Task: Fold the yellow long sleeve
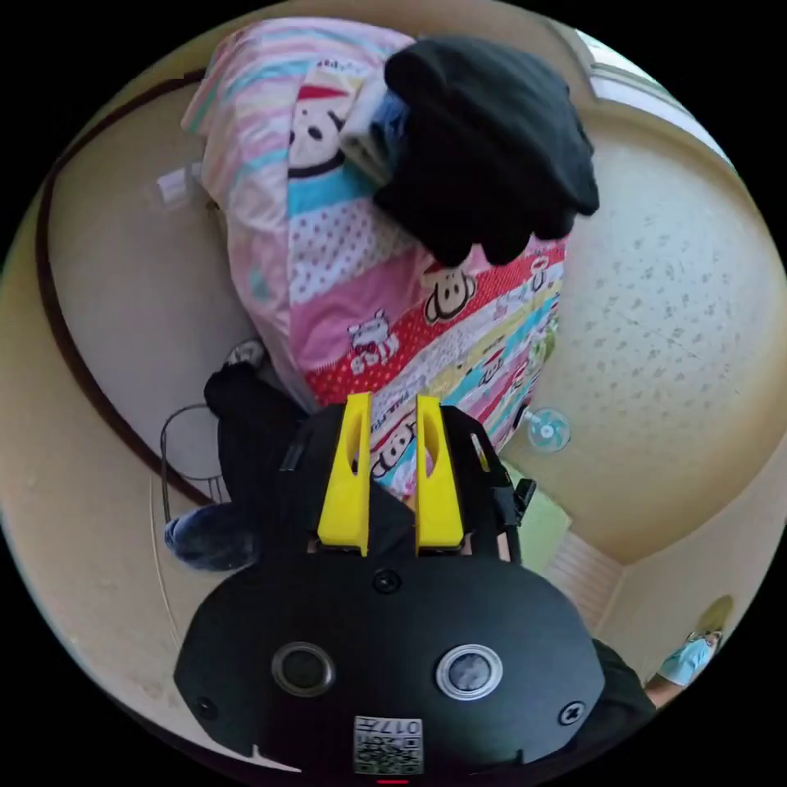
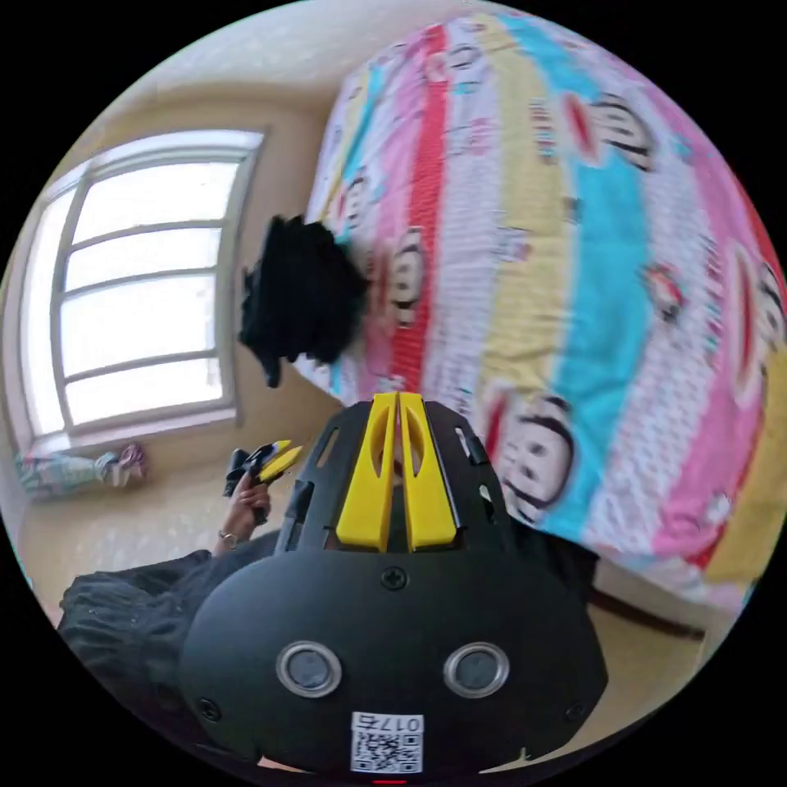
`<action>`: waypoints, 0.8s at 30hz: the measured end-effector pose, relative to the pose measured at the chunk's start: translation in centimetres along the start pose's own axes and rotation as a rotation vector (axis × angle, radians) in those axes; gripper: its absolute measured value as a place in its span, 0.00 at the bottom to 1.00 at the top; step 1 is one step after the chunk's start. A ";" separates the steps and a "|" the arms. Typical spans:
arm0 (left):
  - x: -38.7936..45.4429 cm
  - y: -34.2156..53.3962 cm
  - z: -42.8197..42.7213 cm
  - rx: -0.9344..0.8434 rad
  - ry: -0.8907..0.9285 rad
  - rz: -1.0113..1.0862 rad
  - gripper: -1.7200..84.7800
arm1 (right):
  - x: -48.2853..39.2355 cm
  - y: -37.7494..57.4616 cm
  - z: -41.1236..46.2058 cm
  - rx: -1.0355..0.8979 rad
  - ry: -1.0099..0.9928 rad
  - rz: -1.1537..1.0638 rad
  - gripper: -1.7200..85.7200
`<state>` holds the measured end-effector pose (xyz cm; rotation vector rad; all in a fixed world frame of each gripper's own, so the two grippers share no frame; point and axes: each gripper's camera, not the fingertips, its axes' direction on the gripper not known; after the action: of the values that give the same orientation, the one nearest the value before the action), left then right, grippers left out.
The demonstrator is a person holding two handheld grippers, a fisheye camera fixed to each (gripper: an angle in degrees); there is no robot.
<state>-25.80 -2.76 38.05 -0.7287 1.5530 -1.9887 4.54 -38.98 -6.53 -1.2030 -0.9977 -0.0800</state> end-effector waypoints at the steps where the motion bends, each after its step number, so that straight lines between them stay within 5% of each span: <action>1: 0.7 0.2 0.6 -0.012 -0.021 0.016 0.12 | 3.7 1.5 -2.9 0.049 0.044 0.078 0.03; 12: 22.0 7.0 13.9 -0.197 -0.254 0.510 0.11 | 23.0 11.1 -19.4 0.424 0.147 0.535 0.06; 24: 24.2 14.2 23.5 -0.420 -0.458 0.506 0.10 | 29.9 -0.1 -23.2 0.431 0.434 0.494 0.13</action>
<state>-26.37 -38.78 31.39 -0.7823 1.6670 -1.0569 36.15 -44.58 13.58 -0.9451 -0.2973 0.2445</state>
